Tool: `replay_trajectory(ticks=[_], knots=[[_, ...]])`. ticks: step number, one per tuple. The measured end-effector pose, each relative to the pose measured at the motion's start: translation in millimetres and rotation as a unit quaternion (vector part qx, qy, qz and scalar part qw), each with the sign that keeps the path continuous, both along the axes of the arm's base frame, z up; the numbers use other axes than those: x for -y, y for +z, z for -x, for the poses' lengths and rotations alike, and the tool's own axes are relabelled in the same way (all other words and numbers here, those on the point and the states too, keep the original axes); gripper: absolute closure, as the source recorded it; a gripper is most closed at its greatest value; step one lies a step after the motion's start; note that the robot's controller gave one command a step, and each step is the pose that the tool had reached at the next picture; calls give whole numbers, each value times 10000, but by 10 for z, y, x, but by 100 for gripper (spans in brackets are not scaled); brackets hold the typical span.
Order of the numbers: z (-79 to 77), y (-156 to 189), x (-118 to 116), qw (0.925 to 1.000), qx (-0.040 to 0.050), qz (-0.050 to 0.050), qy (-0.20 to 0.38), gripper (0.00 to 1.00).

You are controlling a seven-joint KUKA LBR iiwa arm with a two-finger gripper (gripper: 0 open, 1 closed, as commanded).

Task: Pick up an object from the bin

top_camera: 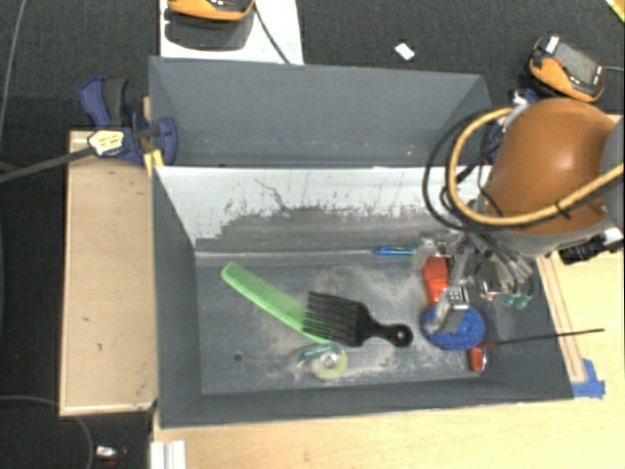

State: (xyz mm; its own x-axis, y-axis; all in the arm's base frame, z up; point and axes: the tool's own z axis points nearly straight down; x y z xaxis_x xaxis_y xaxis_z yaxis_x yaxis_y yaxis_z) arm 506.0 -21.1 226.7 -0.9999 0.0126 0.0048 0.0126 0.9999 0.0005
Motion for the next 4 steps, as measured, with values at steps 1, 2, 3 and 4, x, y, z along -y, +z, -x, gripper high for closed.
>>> replay_trajectory(ticks=[1,2,3,4], knots=[[-16,36,1,10000,40,3,4,0],[102,-449,-68,9981,72,1,-605,0],[134,-675,-121,9998,42,2,204,0],[193,-1026,-149,9938,39,3,-1110,0]])
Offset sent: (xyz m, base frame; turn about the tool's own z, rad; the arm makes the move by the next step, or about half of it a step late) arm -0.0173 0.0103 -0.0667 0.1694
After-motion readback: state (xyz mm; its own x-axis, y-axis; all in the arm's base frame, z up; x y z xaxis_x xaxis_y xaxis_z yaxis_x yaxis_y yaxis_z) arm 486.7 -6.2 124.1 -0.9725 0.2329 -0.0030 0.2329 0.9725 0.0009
